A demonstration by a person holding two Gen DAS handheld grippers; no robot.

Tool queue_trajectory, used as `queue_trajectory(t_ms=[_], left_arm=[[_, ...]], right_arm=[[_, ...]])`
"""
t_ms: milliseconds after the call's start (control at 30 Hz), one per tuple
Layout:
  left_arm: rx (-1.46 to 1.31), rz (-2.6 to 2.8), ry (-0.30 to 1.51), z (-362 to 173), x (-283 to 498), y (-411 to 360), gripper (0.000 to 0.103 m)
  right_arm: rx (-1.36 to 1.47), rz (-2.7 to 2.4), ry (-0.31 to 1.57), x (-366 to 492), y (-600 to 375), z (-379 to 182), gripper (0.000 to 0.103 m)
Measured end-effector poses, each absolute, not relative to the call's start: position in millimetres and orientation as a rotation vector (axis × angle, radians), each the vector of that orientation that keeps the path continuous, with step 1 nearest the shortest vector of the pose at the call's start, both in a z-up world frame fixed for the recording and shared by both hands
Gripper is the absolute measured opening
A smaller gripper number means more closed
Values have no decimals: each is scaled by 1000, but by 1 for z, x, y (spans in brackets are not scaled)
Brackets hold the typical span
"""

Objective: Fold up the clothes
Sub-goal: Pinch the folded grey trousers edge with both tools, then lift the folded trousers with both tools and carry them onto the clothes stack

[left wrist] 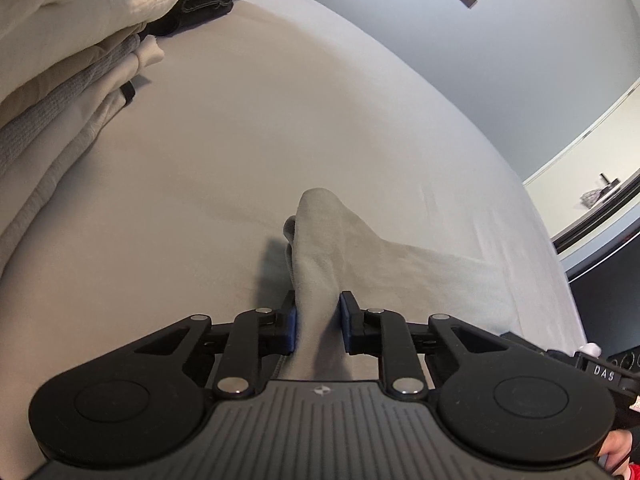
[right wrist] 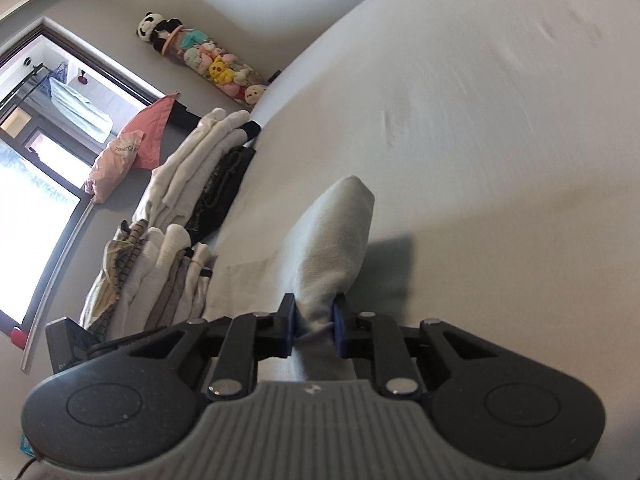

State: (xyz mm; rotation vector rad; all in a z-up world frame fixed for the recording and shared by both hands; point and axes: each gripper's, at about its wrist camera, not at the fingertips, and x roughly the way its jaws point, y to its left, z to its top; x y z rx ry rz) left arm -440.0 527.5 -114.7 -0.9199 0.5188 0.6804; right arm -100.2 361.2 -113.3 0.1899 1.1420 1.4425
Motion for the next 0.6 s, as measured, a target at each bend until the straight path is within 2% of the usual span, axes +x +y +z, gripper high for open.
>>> queue_trajectory(t_ms=[300,600], left_arm=[[-909,701,370,-68,-448,497,22],[-868,949,97,25,-514,473,22]], right_arm=[[102,1516,1071,-105,354,-48,20],[-89,1819,931,-156,436,73,20]])
